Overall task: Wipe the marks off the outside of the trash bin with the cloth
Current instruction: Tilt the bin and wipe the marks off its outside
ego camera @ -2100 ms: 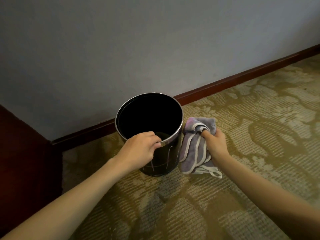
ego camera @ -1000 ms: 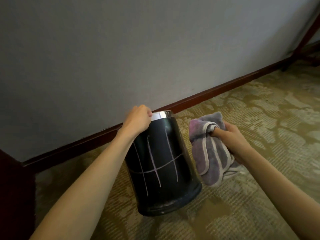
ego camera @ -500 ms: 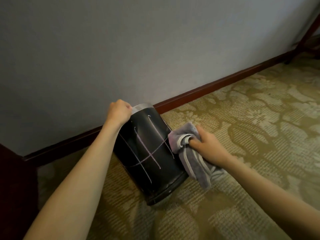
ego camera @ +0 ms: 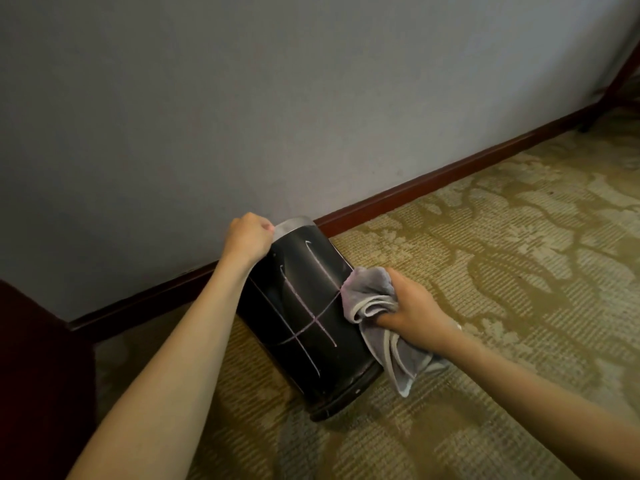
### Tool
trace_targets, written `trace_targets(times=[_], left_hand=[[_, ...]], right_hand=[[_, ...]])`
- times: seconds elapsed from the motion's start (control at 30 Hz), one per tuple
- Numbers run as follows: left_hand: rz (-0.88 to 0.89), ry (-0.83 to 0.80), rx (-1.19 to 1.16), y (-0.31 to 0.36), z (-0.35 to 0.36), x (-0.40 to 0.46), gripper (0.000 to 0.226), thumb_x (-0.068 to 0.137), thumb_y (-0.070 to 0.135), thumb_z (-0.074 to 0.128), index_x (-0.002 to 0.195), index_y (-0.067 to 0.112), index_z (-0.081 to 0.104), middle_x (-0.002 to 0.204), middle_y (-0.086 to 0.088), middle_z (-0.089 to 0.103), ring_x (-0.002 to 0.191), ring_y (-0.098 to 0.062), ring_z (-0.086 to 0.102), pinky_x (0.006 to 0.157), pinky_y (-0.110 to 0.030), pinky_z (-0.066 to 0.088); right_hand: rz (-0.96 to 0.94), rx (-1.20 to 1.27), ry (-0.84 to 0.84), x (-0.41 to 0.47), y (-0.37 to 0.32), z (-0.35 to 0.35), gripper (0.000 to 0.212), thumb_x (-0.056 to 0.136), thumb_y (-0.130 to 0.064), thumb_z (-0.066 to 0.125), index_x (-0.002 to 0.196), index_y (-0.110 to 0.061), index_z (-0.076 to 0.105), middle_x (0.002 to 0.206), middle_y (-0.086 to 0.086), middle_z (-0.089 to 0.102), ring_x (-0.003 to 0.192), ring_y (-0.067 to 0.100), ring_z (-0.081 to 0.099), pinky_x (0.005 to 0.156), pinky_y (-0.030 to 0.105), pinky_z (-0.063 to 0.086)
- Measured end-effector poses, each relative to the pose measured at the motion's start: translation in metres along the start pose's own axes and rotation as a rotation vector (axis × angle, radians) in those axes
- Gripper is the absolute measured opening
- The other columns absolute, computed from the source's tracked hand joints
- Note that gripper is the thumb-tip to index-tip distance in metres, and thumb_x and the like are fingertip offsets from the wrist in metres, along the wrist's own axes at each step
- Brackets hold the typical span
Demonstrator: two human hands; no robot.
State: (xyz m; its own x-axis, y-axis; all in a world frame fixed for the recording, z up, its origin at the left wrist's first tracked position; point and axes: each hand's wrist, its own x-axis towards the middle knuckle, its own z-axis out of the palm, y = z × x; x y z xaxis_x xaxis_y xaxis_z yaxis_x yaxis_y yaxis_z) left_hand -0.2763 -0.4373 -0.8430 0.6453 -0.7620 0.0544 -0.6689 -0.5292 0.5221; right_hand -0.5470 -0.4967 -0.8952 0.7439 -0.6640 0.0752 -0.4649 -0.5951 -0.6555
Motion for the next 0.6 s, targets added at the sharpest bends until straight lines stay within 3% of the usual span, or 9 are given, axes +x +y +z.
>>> trace_targets(times=[0.07, 0.13, 0.3, 0.5, 0.6], left_hand=[[0.02, 0.001, -0.021, 0.001, 0.0, -0.002, 0.03, 0.08, -0.003, 0.039, 0.054, 0.01, 0.045, 0.057, -0.008, 0.039, 0.066, -0.027, 0.037, 0.064, -0.039, 0.039], [0.026, 0.003, -0.046, -0.002, 0.002, -0.002, 0.036, 0.078, -0.005, 0.038, 0.049, 0.016, 0.034, 0.053, -0.001, 0.032, 0.063, -0.023, 0.032, 0.062, -0.034, 0.034], [0.017, 0.002, -0.108, -0.013, 0.001, -0.002, 0.037, 0.084, -0.003, 0.041, 0.053, 0.017, 0.036, 0.056, -0.003, 0.034, 0.062, -0.021, 0.03, 0.064, -0.03, 0.031], [0.049, -0.004, -0.11, -0.005, 0.001, -0.008, 0.041, 0.089, 0.003, 0.043, 0.052, 0.017, 0.034, 0.055, 0.001, 0.033, 0.061, -0.021, 0.034, 0.064, -0.029, 0.031], [0.125, -0.027, -0.086, 0.015, 0.002, -0.013, 0.042, 0.089, 0.003, 0.045, 0.051, 0.016, 0.033, 0.052, 0.001, 0.032, 0.059, -0.021, 0.034, 0.063, -0.03, 0.031]], right_hand=[[-0.056, -0.013, -0.03, -0.002, -0.001, -0.01, 0.021, 0.076, -0.013, 0.069, 0.089, -0.018, 0.053, 0.085, 0.001, 0.06, 0.078, 0.02, 0.058, 0.07, 0.041, 0.047], [-0.128, -0.134, -0.119, -0.004, -0.001, -0.023, 0.022, 0.074, -0.008, 0.062, 0.082, -0.023, 0.048, 0.079, -0.004, 0.056, 0.073, 0.015, 0.054, 0.066, 0.036, 0.045], [-0.205, -0.302, -0.259, -0.019, 0.01, -0.031, 0.029, 0.075, -0.008, 0.057, 0.098, -0.024, 0.053, 0.092, -0.01, 0.056, 0.084, 0.014, 0.054, 0.076, 0.038, 0.047], [-0.221, -0.283, -0.166, -0.012, 0.002, -0.023, 0.047, 0.079, -0.007, 0.055, 0.122, -0.026, 0.057, 0.118, -0.009, 0.061, 0.107, 0.016, 0.051, 0.092, 0.044, 0.041], [-0.253, -0.282, -0.092, 0.011, -0.015, -0.025, 0.051, 0.08, -0.005, 0.056, 0.124, -0.03, 0.057, 0.124, -0.012, 0.06, 0.112, 0.016, 0.05, 0.096, 0.046, 0.039]])
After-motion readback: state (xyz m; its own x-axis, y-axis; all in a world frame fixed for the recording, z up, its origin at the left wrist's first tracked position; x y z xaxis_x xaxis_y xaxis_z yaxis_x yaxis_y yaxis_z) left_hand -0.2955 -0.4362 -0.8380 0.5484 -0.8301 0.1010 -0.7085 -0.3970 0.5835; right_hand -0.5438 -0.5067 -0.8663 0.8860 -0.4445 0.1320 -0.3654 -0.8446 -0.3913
